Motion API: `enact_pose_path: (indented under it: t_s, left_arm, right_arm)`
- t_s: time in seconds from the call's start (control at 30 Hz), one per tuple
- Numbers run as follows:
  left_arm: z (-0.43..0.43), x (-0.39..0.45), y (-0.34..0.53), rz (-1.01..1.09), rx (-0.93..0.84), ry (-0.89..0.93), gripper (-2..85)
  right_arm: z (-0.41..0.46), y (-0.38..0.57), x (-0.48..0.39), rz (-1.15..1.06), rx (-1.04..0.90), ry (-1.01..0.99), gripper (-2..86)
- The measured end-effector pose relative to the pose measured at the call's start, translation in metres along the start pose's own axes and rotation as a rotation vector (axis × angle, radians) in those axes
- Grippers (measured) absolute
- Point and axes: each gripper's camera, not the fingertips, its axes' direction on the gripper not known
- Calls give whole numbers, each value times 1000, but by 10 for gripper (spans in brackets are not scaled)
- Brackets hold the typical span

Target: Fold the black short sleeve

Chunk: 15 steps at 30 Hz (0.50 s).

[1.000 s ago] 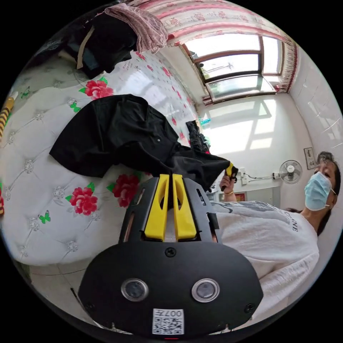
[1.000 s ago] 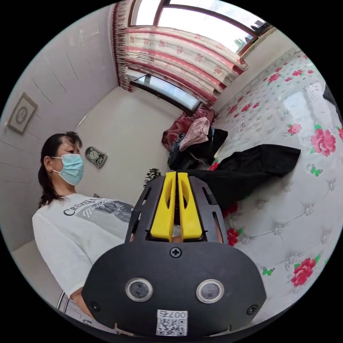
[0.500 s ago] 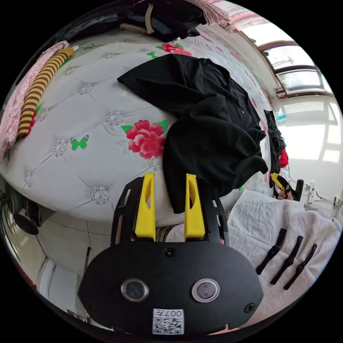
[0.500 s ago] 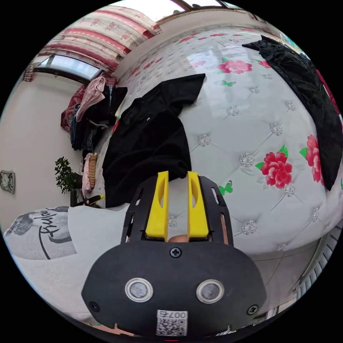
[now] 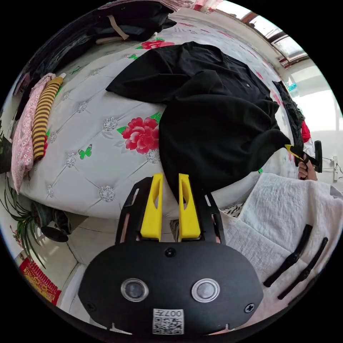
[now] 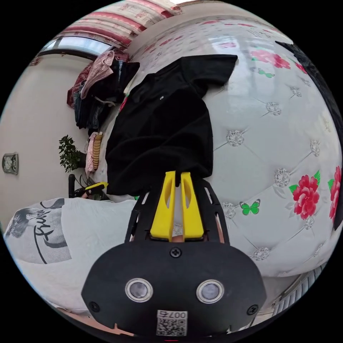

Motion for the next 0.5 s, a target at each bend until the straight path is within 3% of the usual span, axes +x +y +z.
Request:
enact_pose_path:
  t_s: [0.17,0.43,0.5]
  left_arm:
    - [-8,-22,24,-56,86,108,100]
    - [34,0,45,5,-3,161,106]
    - [46,20,46,29,-27,102,99]
  right_arm:
    - [-32,21,10,11,91,-65,0]
    - [-34,60,30,107,134,-149,-1]
    - [-29,63,27,109,138,-151,-1]
